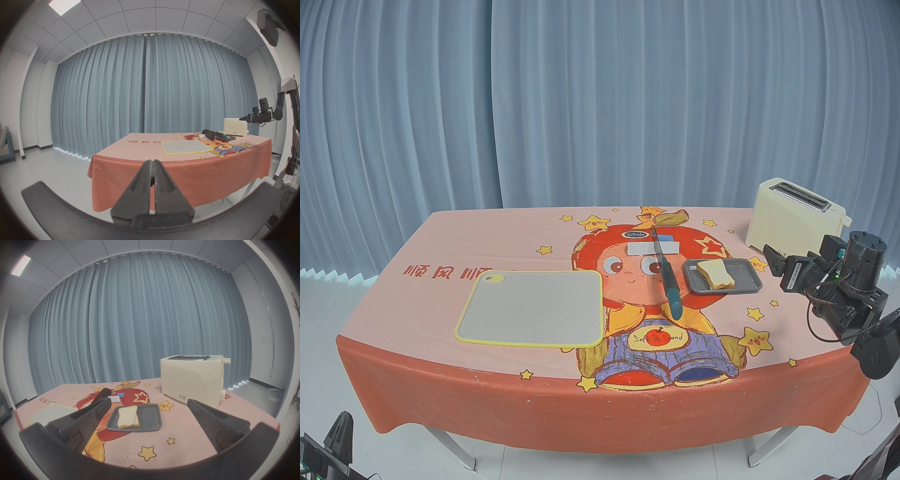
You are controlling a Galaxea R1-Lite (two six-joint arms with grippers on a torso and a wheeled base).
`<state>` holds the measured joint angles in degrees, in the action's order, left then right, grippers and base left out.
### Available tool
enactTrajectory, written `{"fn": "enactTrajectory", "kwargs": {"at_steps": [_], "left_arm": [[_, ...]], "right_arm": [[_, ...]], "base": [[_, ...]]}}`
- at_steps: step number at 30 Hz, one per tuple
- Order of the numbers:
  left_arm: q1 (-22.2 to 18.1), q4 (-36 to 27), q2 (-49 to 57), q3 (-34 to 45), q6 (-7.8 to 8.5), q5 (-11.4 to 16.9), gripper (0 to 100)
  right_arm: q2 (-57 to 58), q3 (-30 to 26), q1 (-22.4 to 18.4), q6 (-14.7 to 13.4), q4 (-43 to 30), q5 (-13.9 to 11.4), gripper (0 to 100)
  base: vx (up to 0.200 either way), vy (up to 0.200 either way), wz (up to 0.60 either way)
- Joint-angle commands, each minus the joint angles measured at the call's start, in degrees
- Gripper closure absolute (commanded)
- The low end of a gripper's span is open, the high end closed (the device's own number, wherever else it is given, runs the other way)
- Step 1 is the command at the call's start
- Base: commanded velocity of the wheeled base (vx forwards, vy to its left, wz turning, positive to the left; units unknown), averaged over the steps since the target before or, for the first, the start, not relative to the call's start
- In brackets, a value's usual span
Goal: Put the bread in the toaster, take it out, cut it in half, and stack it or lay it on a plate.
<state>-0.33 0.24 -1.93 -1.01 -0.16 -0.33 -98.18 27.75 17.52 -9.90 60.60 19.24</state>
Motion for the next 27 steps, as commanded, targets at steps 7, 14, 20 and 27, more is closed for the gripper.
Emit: {"fn": "enactTrajectory", "kwargs": {"at_steps": [7, 14, 20, 27], "left_arm": [[-0.02, 0.02, -0.10, 1.01, -0.02, -0.02, 100], [-0.02, 0.02, -0.10, 1.01, -0.02, -0.02, 100], [-0.02, 0.02, -0.10, 1.01, -0.02, -0.02, 100], [-0.02, 0.02, -0.10, 1.01, -0.02, -0.02, 100]], "right_arm": [[-3.42, -8.67, 0.85, -0.03, 17.45, -0.16, 0], [-4.12, -10.26, -0.20, 0.76, 25.01, -0.34, 0], [-1.84, -12.54, -2.22, 3.04, 25.09, -0.43, 0], [2.12, -18.08, -3.02, 2.87, 25.09, -0.52, 0]], "base": [[0.000, 0.000, 0.00], [0.000, 0.000, 0.00], [0.000, 0.000, 0.00], [0.000, 0.000, 0.00]]}}
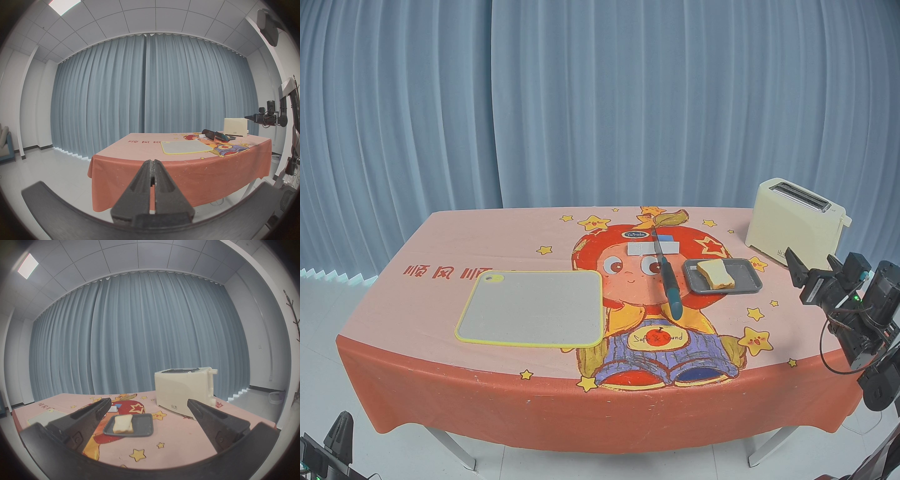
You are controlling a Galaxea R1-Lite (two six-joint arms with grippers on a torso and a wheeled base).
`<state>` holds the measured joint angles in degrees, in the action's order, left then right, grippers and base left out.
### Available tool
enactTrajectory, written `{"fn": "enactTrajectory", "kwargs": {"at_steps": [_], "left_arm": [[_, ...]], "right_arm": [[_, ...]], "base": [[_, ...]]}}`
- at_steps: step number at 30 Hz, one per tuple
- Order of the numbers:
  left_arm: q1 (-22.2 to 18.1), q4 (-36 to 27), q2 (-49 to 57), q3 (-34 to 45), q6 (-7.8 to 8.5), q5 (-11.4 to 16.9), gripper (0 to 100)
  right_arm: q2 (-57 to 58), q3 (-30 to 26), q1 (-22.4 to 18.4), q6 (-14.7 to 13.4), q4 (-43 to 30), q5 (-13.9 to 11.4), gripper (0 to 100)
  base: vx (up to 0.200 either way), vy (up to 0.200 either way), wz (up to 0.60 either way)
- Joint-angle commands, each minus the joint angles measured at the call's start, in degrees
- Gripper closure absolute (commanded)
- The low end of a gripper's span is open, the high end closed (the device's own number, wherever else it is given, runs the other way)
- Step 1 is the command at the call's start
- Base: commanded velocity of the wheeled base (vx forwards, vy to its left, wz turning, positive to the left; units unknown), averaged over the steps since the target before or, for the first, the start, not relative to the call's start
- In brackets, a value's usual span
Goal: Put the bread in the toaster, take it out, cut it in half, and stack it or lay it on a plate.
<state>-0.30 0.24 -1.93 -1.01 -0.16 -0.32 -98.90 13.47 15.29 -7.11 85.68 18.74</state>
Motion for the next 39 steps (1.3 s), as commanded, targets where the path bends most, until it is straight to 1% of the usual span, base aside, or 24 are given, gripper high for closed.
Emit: {"fn": "enactTrajectory", "kwargs": {"at_steps": [1, 8, 11, 13, 14, 16, 20, 23, 27, 28, 33, 36, 39], "left_arm": [[-0.05, 0.02, -0.10, 1.01, -0.02, -0.03, 100], [-0.05, 0.02, -0.10, 1.01, -0.02, -0.03, 100], [-0.05, 0.02, -0.10, 1.01, -0.02, -0.03, 100], [-0.05, 0.02, -0.10, 1.01, -0.02, -0.03, 100], [-0.05, 0.02, -0.01, 1.01, -0.02, -0.03, 100], [-0.05, 0.02, -0.10, 1.01, -0.02, -0.03, 100], [-0.05, 0.02, -0.10, 1.01, -0.02, -0.03, 100], [-0.05, 0.02, -0.10, 1.01, -0.02, -0.03, 100], [-0.05, 0.02, -0.10, 1.01, -0.02, -0.03, 100], [-0.05, 0.02, -0.10, 1.01, -0.02, -0.03, 100], [-0.05, 0.02, -0.10, 1.01, -0.02, -0.03, 100], [-0.05, 0.02, -0.10, 1.01, -0.02, -0.03, 100], [-0.05, 0.02, -0.10, 1.01, -0.02, -0.03, 100]], "right_arm": [[3.54, -4.68, -1.31, 0.16, 0.02, -0.10, 0], [9.25, -7.85, -3.16, -0.01, -0.16, -0.28, 0], [13.30, -12.06, -3.77, -0.19, -0.86, -0.28, 0], [15.67, -13.47, -3.77, -0.19, -0.95, -0.28, 0], [17.25, -13.47, -3.86, -0.54, -1.12, -0.28, 0], [18.75, -13.47, -4.04, -0.36, -1.21, -0.28, 0], [21.82, -13.47, -6.59, 0.08, -1.30, -0.28, 0], [23.93, -13.47, -7.38, -0.28, -1.56, -0.19, 0], [27.54, -13.47, -7.64, -0.36, -8.07, 0.42, 0], [31.49, -13.47, -8.26, -0.28, -13.78, 0.51, 0], [46.17, -13.38, -9.93, 0.52, -27.49, -0.19, 0], [51.97, -13.21, -10.01, 1.22, -33.29, -0.19, 0], [55.48, -13.29, -10.01, 1.31, -36.81, -0.19, 0]], "base": [[0.000, 0.000, 0.00], [0.000, 0.000, 0.00], [0.000, 0.000, 0.00], [0.000, 0.000, 0.00], [0.000, 0.000, 0.00], [0.000, 0.000, 0.00], [0.000, 0.000, 0.00], [0.000, 0.000, 0.00], [0.000, 0.000, 0.00], [0.000, 0.000, 0.00], [0.000, 0.000, 0.00], [0.000, 0.000, 0.00], [0.000, 0.000, 0.00]]}}
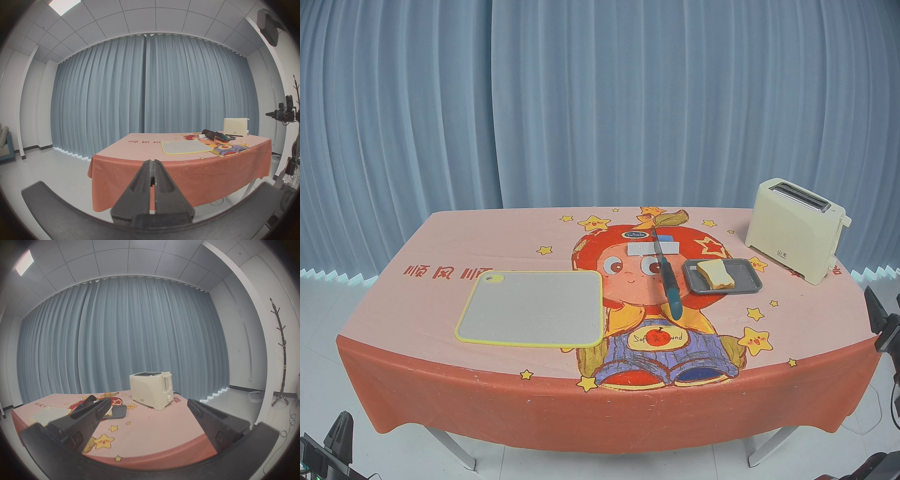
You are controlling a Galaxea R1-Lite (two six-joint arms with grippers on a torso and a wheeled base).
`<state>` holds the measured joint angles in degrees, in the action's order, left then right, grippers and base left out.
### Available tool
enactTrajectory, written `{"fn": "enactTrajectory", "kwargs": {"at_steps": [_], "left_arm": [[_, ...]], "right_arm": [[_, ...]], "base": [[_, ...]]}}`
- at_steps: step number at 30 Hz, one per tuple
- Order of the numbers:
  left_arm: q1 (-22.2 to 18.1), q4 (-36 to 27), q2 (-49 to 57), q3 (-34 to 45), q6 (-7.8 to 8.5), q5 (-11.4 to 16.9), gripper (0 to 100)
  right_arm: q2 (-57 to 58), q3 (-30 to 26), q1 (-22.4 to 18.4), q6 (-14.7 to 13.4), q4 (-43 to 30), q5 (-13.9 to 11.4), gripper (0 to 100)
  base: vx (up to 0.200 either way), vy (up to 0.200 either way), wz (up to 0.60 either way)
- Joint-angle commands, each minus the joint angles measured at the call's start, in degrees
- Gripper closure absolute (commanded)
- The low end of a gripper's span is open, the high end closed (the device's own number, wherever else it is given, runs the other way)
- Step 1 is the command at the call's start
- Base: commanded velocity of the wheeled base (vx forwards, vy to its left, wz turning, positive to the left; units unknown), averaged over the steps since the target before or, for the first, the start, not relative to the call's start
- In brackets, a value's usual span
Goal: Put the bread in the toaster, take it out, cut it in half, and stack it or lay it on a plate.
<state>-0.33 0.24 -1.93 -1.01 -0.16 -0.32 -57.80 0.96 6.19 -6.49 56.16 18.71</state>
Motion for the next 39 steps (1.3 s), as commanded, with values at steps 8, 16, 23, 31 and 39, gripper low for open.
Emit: {"fn": "enactTrajectory", "kwargs": {"at_steps": [8, 16, 23, 31, 39], "left_arm": [[-0.02, 0.02, -0.10, 1.01, -0.02, -0.03, 100], [-0.02, 0.02, -0.10, 1.01, -0.02, -0.03, 100], [-0.02, 0.02, -0.10, 1.01, -0.02, -0.03, 100], [-0.02, 0.02, -0.10, 1.01, -0.02, -0.03, 100], [-0.02, 0.02, -0.10, 1.01, -0.02, -0.03, 100]], "right_arm": [[25.72, -0.79, -1.01, 2.09, -17.23, -1.66, 0], [34.94, 0.00, -3.64, 2.27, -27.77, -5.44, 0], [40.48, 0.27, -7.07, 5.61, -33.84, -11.77, 0], [45.32, 3.70, -9.80, 6.49, -39.90, -19.33, 0], [45.84, 4.40, -10.06, 5.78, -45.44, -21.17, 0]], "base": [[0.000, 0.000, 0.00], [0.000, 0.000, 0.00], [0.000, 0.000, 0.00], [0.000, 0.000, 0.00], [0.000, 0.000, 0.00]]}}
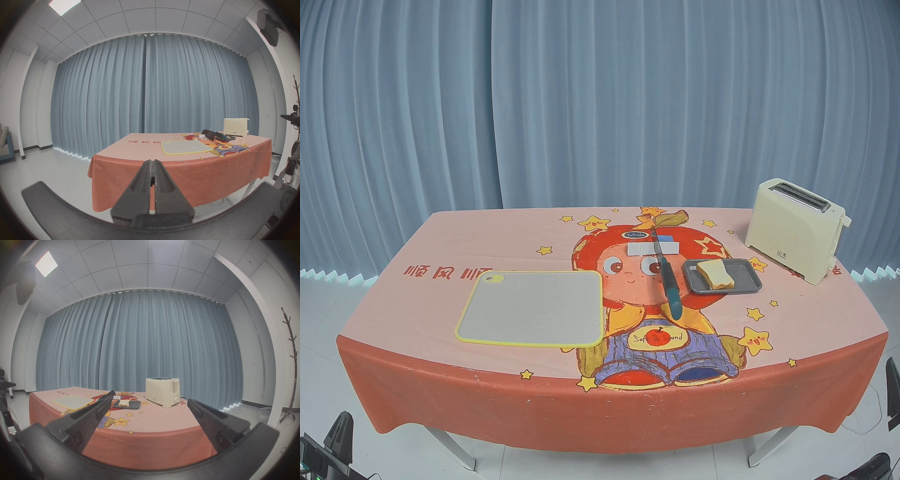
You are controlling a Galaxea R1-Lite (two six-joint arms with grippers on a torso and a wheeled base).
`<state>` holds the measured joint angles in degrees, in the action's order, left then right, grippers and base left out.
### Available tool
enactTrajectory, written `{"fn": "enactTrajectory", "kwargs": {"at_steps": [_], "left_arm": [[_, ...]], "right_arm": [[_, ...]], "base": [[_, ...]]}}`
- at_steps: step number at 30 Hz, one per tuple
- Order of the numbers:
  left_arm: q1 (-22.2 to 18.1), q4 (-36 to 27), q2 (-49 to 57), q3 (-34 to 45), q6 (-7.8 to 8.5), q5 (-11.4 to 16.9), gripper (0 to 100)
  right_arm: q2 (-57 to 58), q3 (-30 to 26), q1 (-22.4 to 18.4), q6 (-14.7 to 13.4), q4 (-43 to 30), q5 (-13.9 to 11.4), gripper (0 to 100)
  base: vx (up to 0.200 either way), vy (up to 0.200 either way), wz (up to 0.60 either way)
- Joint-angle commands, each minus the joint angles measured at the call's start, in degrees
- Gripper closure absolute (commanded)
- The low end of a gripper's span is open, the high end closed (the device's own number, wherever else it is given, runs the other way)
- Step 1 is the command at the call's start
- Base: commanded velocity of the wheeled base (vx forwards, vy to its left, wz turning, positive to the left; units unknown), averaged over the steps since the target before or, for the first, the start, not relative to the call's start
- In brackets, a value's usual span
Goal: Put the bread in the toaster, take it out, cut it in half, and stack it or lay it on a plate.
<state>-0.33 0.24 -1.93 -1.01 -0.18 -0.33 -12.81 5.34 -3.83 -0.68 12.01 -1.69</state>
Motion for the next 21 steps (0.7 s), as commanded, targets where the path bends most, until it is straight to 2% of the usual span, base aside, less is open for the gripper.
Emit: {"fn": "enactTrajectory", "kwargs": {"at_steps": [1, 5, 21], "left_arm": [[-0.02, 0.02, -0.10, 1.01, 0.01, -0.02, 100], [-0.02, 0.02, -0.10, 1.01, 0.01, -0.02, 100], [-0.02, 0.02, -0.10, 1.01, 0.01, -0.02, 100]], "right_arm": [[1.21, 0.11, -0.04, -0.02, -1.81, -1.47, 0], [2.62, -0.15, -0.04, -0.02, -2.52, -3.14, 0], [5.78, -5.34, -0.04, -0.02, -2.87, -3.14, 0]], "base": [[0.000, 0.000, 0.00], [0.000, 0.000, 0.00], [0.000, 0.000, 0.00]]}}
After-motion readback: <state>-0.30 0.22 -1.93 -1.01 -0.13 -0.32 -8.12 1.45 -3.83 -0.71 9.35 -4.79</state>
